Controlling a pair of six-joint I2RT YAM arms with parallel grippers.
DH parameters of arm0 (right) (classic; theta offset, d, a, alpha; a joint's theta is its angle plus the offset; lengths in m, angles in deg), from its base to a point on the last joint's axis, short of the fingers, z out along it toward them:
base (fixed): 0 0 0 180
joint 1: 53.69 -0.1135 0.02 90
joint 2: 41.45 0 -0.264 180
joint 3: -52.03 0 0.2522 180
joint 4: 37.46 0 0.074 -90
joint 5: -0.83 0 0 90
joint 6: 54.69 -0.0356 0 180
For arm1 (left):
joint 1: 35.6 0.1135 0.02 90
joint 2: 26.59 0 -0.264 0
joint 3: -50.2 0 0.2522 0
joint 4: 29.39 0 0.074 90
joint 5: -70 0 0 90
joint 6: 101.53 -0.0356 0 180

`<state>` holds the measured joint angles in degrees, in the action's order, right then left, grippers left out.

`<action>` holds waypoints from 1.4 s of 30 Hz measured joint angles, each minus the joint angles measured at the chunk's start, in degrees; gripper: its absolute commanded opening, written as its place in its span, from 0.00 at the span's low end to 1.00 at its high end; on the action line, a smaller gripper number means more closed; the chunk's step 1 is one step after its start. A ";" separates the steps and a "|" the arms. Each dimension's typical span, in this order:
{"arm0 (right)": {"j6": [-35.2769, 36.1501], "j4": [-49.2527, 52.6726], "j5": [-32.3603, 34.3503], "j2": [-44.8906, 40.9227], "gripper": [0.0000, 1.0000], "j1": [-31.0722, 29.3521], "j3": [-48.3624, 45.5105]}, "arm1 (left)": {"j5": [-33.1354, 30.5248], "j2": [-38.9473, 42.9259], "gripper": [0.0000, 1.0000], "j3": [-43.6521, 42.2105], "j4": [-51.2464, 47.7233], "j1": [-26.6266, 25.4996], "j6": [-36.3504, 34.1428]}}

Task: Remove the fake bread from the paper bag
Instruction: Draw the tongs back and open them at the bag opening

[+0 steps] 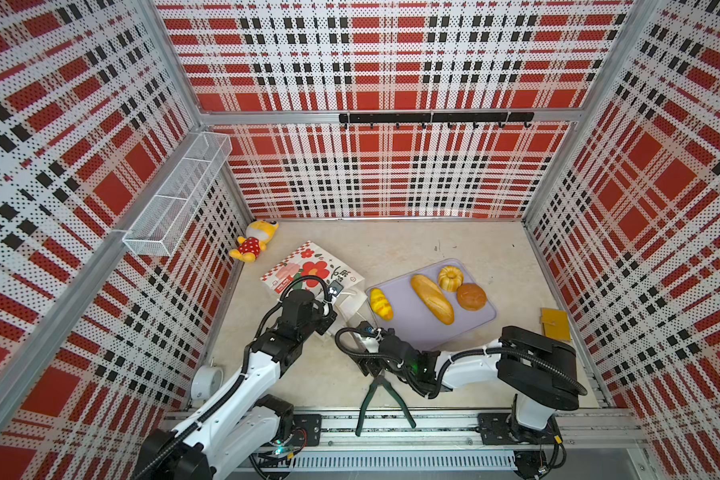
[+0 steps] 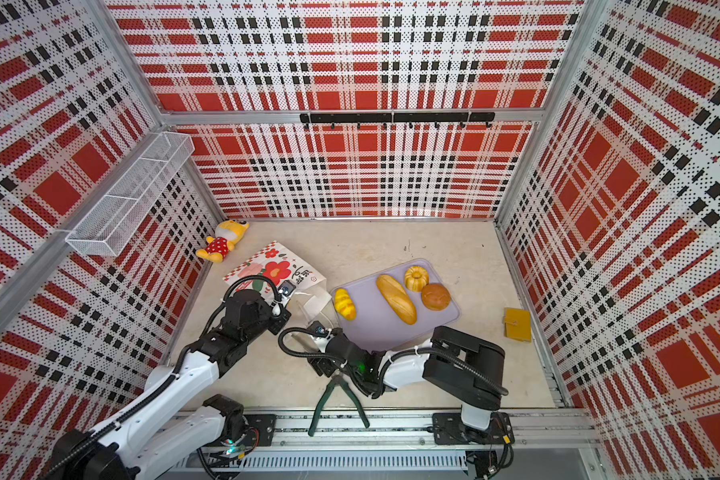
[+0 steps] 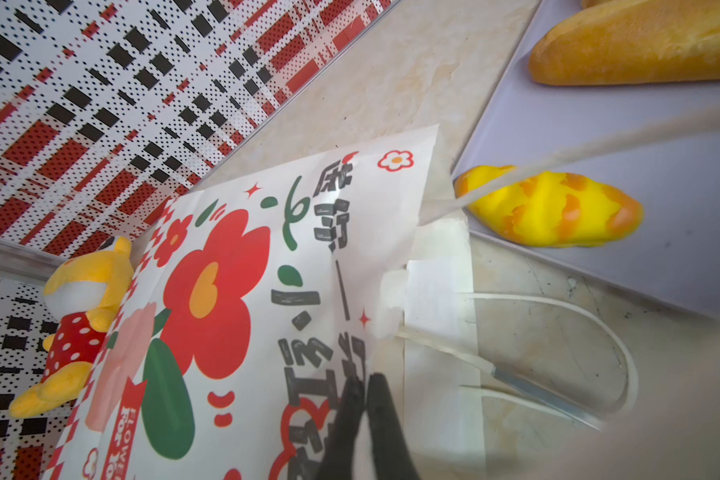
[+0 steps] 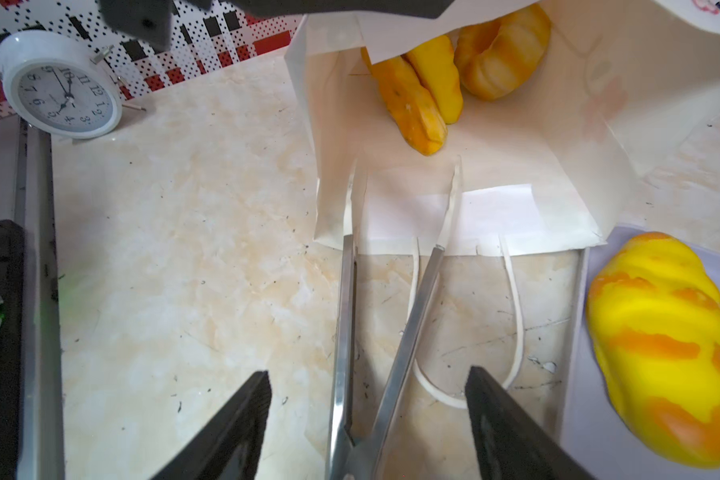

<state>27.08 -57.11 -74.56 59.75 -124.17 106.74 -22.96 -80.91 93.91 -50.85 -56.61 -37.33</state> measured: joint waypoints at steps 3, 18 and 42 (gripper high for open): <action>0.50 -2.60 -0.63 2.47 0.77 -0.07 -0.37 | 0.00 -1.66 0.00 0.79 0.85 0.11 0.02; 5.46 -2.01 -0.94 11.02 0.47 -0.20 6.54 | 0.66 -5.01 0.00 2.58 3.39 0.85 0.96; 7.91 1.92 -0.48 5.60 0.21 2.14 6.34 | 1.70 -1.70 0.00 1.38 3.39 0.59 1.16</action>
<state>34.99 -55.19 -75.04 65.35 -122.02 113.08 -21.25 -82.62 95.29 -47.46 -56.02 -36.17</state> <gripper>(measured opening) 0.143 0.050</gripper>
